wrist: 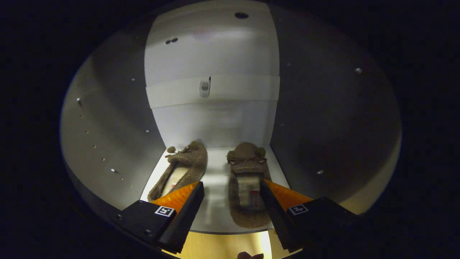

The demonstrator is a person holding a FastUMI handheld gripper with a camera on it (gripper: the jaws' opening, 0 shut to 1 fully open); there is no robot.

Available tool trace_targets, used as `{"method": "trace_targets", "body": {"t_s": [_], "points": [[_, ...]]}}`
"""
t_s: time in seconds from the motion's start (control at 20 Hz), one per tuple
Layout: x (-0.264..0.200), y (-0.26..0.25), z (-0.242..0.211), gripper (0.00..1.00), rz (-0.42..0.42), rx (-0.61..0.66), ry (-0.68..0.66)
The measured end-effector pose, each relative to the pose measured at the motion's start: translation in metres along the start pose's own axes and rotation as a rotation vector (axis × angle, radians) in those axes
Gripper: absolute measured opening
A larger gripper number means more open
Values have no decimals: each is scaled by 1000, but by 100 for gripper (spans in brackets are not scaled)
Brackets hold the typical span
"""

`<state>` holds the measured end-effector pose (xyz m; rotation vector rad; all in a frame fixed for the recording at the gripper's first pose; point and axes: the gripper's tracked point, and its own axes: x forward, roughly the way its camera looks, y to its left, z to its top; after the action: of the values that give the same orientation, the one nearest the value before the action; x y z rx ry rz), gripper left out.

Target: Open the shoe cabinet door, grab the shoes and put them into the shoe cabinet, then close the shoe cabinet door.

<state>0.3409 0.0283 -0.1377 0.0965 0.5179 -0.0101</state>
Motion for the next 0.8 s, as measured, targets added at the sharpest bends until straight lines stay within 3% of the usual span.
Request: {"method": "trace_targets", "body": {"t_s": [0.15,0.35,0.55,0.8], "points": [[-49,0,20,98,-12,-10,-146],[-138,6,15,98,-36,-28,-296],[-214,5,-1,98,-83,-65,-404],[-310,3,-20,98,-53,-53,-475]]}}
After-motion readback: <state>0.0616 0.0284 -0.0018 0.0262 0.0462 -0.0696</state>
